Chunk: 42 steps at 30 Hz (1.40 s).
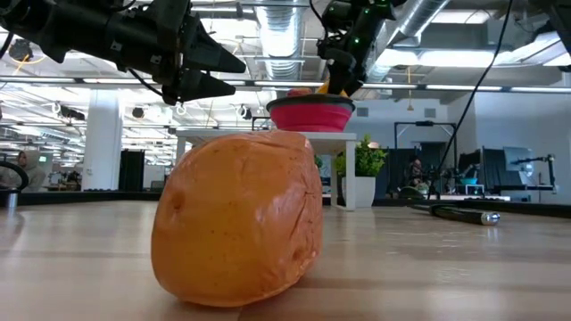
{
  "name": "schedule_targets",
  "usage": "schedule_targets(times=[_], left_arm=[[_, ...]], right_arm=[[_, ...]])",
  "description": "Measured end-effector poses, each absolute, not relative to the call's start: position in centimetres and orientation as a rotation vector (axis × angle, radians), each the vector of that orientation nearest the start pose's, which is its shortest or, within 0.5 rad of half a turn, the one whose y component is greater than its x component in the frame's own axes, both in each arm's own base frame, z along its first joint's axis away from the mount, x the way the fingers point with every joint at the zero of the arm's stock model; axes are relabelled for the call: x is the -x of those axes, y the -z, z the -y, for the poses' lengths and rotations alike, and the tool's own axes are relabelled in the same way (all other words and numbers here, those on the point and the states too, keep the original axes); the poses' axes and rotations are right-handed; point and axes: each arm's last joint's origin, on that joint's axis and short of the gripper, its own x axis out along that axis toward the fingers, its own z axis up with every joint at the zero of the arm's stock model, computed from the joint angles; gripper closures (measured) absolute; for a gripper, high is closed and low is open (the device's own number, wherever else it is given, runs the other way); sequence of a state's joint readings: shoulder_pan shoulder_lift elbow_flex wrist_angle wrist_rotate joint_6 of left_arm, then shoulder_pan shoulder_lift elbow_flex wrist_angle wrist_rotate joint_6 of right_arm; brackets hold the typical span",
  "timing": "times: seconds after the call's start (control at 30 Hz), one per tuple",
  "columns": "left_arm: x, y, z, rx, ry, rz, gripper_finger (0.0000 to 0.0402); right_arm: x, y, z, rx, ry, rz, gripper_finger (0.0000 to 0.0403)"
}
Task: Pick & Place Fruit
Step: Put the yellow bell pepper into the red strainer bowl, then put the yellow potato into the red strainer bowl
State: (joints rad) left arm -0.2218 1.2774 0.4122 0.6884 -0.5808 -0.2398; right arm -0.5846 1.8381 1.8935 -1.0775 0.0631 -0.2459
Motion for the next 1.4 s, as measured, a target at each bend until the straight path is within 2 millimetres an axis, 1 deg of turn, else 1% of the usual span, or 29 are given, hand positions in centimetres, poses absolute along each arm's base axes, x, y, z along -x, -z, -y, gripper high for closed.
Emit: schedule_targets(times=[0.2, 0.3, 0.47, 0.73, 0.83, 1.0, 1.13, 1.2, 1.27, 1.33, 1.4], left_arm=[[-23.6, -19.2, 3.7, 0.167, -0.375, -0.12, 0.0101], [-23.6, -19.2, 3.7, 0.167, -0.375, -0.12, 0.0101], [-23.6, -19.2, 3.7, 0.167, -0.375, -0.12, 0.0101], [-23.6, -19.2, 3.7, 0.167, -0.375, -0.12, 0.0101], [-23.6, -19.2, 3.7, 0.167, -0.375, -0.119, 0.0101], [-23.6, -19.2, 3.7, 0.168, -0.377, -0.119, 0.0101], [-23.6, -19.2, 3.7, 0.168, -0.377, -0.119, 0.0101], [-23.6, -19.3, 3.7, 0.161, -0.375, -0.12, 0.0101], [-23.6, -19.3, 4.0, 0.132, -0.361, -0.125, 0.0101], [-23.5, -19.3, 4.2, 0.114, -0.351, -0.127, 0.0101], [-23.5, -19.3, 4.4, 0.112, -0.357, -0.122, 0.0101]], right_arm=[[-31.7, -35.0, 21.5, -0.062, 0.468, -1.048, 0.0017], [-31.8, -35.1, 21.5, -0.056, 0.47, -1.029, 0.0007], [-31.7, -35.5, 21.4, -0.049, 0.477, -1.009, 0.0022], [-31.9, -35.6, 21.5, -0.042, 0.482, -0.994, 0.0038], [-31.8, -36.1, 21.2, -0.03, 0.485, -0.967, 0.0047], [-31.5, -37.8, 20.5, 0.015, 0.493, -0.893, 0.0069], [-30.7, -39.8, 19.4, 0.068, 0.503, -0.82, 0.0088], [-30.4, -40.9, 18.4, 0.089, 0.498, -0.775, 0.01], [-30.3, -41.8, 17.0, 0.108, 0.475, -0.731, 0.0112], [-30.3, -42.0, 15.1, 0.132, 0.434, -0.694, 0.0126], [-30.1, -41.2, 13.2, 0.158, 0.387, -0.667, 0.0139]])
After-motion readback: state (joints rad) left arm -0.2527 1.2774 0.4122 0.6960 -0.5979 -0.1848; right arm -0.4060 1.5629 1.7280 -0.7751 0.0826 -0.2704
